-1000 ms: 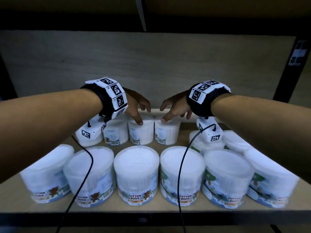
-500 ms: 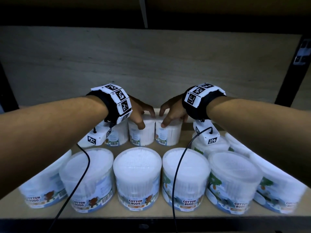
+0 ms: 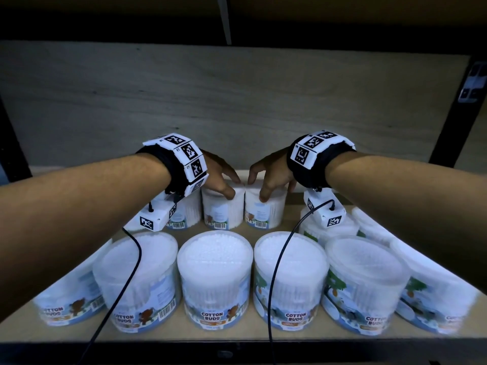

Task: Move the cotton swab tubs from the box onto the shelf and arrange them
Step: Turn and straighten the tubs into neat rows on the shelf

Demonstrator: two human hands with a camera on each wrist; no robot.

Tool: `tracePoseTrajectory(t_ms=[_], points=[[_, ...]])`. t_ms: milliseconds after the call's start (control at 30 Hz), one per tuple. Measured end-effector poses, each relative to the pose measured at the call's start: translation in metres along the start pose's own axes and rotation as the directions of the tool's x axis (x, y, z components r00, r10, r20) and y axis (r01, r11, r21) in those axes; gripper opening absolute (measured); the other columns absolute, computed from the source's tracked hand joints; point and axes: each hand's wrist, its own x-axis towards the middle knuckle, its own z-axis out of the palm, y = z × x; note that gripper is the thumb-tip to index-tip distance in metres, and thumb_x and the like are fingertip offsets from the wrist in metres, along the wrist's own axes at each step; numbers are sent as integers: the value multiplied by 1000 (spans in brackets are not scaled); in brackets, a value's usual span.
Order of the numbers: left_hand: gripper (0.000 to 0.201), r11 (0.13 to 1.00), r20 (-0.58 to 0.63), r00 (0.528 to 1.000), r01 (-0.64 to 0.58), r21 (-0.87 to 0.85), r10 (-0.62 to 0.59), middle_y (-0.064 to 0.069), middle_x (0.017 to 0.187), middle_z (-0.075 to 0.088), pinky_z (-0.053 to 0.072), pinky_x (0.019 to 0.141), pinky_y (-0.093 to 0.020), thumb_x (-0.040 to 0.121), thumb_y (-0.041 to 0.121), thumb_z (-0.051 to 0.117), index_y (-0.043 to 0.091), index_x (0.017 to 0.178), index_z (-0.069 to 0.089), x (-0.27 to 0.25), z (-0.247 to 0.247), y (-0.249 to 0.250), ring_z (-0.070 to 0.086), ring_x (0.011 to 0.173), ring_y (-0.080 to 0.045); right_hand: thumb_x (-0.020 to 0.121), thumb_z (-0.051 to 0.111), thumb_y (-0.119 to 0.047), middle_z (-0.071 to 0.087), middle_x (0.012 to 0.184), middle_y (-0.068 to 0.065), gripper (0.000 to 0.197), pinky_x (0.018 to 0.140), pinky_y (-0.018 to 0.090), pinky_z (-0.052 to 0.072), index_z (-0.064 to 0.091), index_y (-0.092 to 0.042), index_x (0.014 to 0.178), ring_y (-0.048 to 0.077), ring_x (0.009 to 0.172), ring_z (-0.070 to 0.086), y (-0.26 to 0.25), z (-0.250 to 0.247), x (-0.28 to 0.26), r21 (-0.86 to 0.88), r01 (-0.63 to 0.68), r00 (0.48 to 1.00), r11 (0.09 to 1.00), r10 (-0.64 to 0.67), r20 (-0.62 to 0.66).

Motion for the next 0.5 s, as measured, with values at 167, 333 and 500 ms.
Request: tracePoseTrajectory(t_ms=[167,333,500], points=[[60,999,21,999,34,40,-35,0,154,40,26,111,-30,91,61,49,32,144,46,-3,-2,8,35,140,-20,78,76,-11,49,140,4,67,88,49,59,48,-38,132,31,115,56,-3,-3,-6,-141,69,997,988,-65,31],[70,996,75,995,65,66,-70,-1,154,40,26,111,-33,89,70,43,28,146,45,0,-2,8,37,139,-21,76,74,-3,48,144,-7,67,80,31,53,48,-37,128,18,104,54,-5,-8,-8,-307,127,992,943,-125,26],[75,992,93,991,84,92,-93,-3,151,44,30,109,-34,86,75,42,27,144,46,3,1,3,41,136,-22,71,73,4,48,145,-6,65,100,46,50,51,-34,120,20,122,51,-6,-7,-7,-299,159,987,941,-154,40]])
